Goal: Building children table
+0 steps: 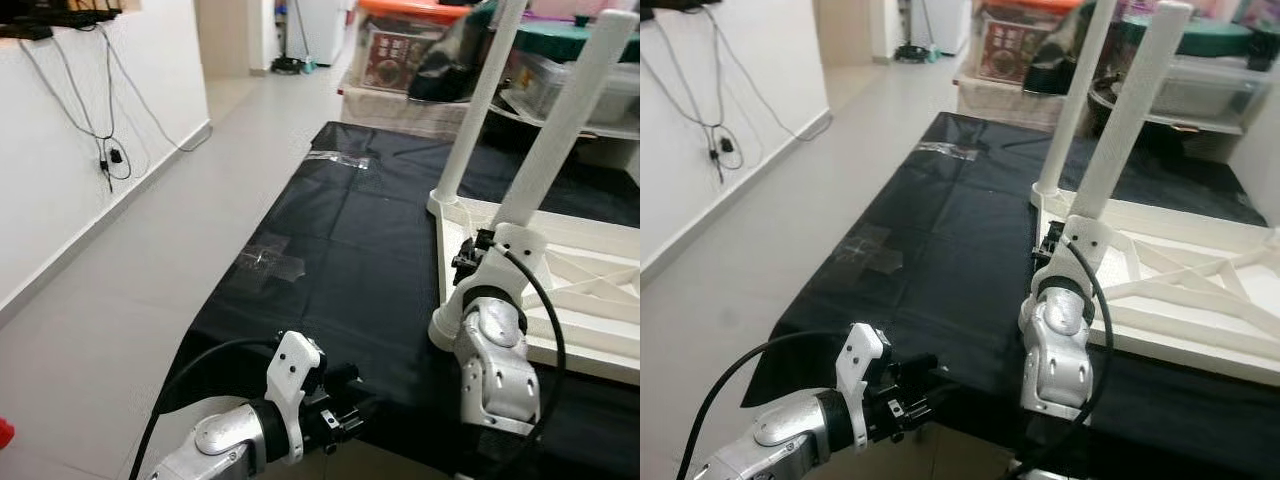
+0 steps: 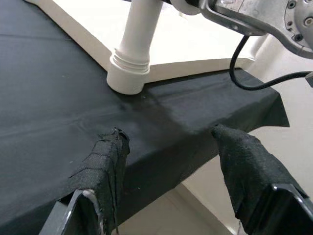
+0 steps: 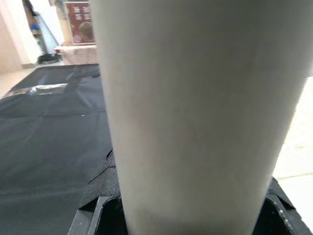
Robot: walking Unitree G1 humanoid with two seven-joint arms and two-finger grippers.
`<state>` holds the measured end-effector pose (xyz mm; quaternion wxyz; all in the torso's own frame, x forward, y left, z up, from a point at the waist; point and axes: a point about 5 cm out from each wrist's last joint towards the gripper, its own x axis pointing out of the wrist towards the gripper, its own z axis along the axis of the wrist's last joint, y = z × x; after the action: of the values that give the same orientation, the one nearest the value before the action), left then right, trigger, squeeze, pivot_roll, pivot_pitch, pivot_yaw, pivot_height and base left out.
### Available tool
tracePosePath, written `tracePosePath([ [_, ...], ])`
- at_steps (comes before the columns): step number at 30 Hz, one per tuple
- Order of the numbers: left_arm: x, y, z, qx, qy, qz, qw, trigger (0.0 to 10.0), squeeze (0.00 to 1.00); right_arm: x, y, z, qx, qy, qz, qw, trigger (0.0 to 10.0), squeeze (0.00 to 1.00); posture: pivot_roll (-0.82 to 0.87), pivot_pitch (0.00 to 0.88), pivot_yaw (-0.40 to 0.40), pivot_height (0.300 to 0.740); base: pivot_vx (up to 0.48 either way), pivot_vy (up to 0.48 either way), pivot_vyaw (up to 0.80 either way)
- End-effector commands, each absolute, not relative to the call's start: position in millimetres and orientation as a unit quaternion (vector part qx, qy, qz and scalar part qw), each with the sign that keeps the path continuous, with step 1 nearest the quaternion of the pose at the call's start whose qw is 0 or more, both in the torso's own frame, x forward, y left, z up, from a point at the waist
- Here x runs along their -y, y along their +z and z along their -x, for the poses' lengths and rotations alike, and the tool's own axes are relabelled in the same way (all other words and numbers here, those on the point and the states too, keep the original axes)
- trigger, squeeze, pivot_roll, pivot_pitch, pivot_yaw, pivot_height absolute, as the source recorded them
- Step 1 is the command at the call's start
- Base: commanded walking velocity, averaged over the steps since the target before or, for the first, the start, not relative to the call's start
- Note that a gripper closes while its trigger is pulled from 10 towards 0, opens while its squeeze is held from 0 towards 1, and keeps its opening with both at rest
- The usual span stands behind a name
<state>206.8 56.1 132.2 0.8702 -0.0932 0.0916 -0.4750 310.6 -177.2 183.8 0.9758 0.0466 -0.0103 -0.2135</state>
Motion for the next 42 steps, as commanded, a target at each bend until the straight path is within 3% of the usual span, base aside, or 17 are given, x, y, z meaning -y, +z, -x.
tracePosePath([
  [1,-56.8,129.0,-206.5,-0.100,-0.474,0.092,0.870,10.0,0.00,146.3,176.3,-308.6,-0.003,-0.191,-0.100,0.977,5.5,0.00,0.21,0.040,-0.081,0.740,0.000,0.000,0.00],
  [2,-56.7,129.1,-206.6,-0.099,-0.474,0.092,0.870,10.0,0.00,139.7,177.0,-310.2,-0.001,-0.164,-0.107,0.981,10.0,1.00,0.20,0.040,-0.082,0.740,0.000,0.000,0.00],
  [5,-56.4,128.9,-207.0,-0.099,-0.473,0.093,0.871,10.0,0.00,139.4,178.7,-312.2,0.015,-0.130,-0.120,0.984,10.0,1.00,0.20,0.038,-0.083,0.740,0.000,0.000,0.00],
  [6,-56.1,128.8,-207.2,-0.099,-0.473,0.093,0.871,10.0,0.00,143.6,180.0,-313.1,0.026,-0.118,-0.125,0.985,10.0,0.69,0.20,0.038,-0.083,0.740,0.000,0.000,0.00],
  [7,-56.1,128.8,-207.2,-0.099,-0.473,0.093,0.871,10.0,0.00,143.6,180.0,-313.1,0.026,-0.118,-0.125,0.985,10.0,0.69,0.20,0.038,-0.083,0.740,0.000,0.000,0.00],
  [8,-55.8,128.6,-207.5,-0.099,-0.473,0.094,0.871,10.0,0.00,151.6,182.9,-315.7,0.042,-0.090,-0.146,0.984,10.0,0.00,0.20,0.036,-0.084,0.740,0.000,0.000,0.00],
  [13,-54.5,127.6,-208.9,-0.099,-0.474,0.095,0.870,10.0,0.00,182.6,192.9,-327.4,0.061,0.083,-0.180,0.978,10.0,0.00,0.20,0.027,-0.081,0.740,0.000,0.000,0.00],
  [17,-53.3,126.7,-209.2,-0.099,-0.477,0.095,0.868,10.0,0.00,201.1,209.9,-324.0,0.052,0.316,-0.163,0.933,10.0,0.00,0.19,0.018,-0.081,0.740,0.000,0.000,0.00],
  [27,-53.6,125.9,-207.4,-0.098,-0.476,0.095,0.869,10.0,0.00,186.6,213.0,-321.8,0.007,0.508,-0.101,0.855,10.0,0.00,0.22,0.004,-0.097,0.740,0.000,0.000,0.00],
  [30,-54.1,125.7,-205.8,-0.099,-0.475,0.095,0.869,10.0,0.00,164.8,204.7,-320.2,-0.044,0.597,-0.036,0.800,10.0,0.00,0.22,0.002,-0.102,0.740,0.000,0.000,0.00],
  [31,-54.2,125.5,-204.9,-0.099,-0.476,0.095,0.869,10.0,0.00,156.9,198.7,-317.7,-0.066,0.626,-0.008,0.777,1.6,0.00,0.22,0.000,-0.103,0.740,0.000,0.000,0.00],
  [34,-54.2,125.3,-204.4,-0.099,-0.476,0.095,0.869,10.0,0.00,152.8,194.7,-315.8,-0.080,0.641,0.007,0.763,1.6,0.00,0.22,0.000,-0.103,0.740,0.000,0.000,0.00],
  [35,-54.3,125.0,-203.8,-0.100,-0.476,0.096,0.868,10.0,0.00,149.7,190.1,-313.7,-0.085,0.644,0.016,0.760,0.0,0.00,0.22,0.000,-0.103,0.740,0.000,0.000,0.00],
  [37,-54.3,124.4,-203.2,-0.101,-0.477,0.096,0.868,10.0,0.00,147.1,186.2,-313.2,-0.071,0.625,0.023,0.777,0.0,0.00,0.22,0.000,-0.102,0.740,0.000,0.000,0.00],
  [38,-54.3,124.3,-202.9,-0.102,-0.477,0.097,0.868,10.0,0.00,147.0,186.2,-319.5,-0.054,0.582,0.026,0.811,0.0,0.00,0.22,0.000,-0.102,0.740,0.000,0.000,0.00],
  [41,-54.2,124.2,-202.8,-0.102,-0.477,0.097,0.867,10.0,0.00,147.5,186.6,-324.1,-0.044,0.550,0.027,0.834,0.0,0.00,0.22,0.000,-0.102,0.740,0.000,0.000,0.00],
  [42,-53.9,124.4,-202.9,-0.102,-0.478,0.097,0.867,10.0,0.00,154.0,190.3,-337.3,-0.026,0.448,0.030,0.893,0.0,0.00,0.22,0.000,-0.101,0.740,0.000,0.000,0.00],
])
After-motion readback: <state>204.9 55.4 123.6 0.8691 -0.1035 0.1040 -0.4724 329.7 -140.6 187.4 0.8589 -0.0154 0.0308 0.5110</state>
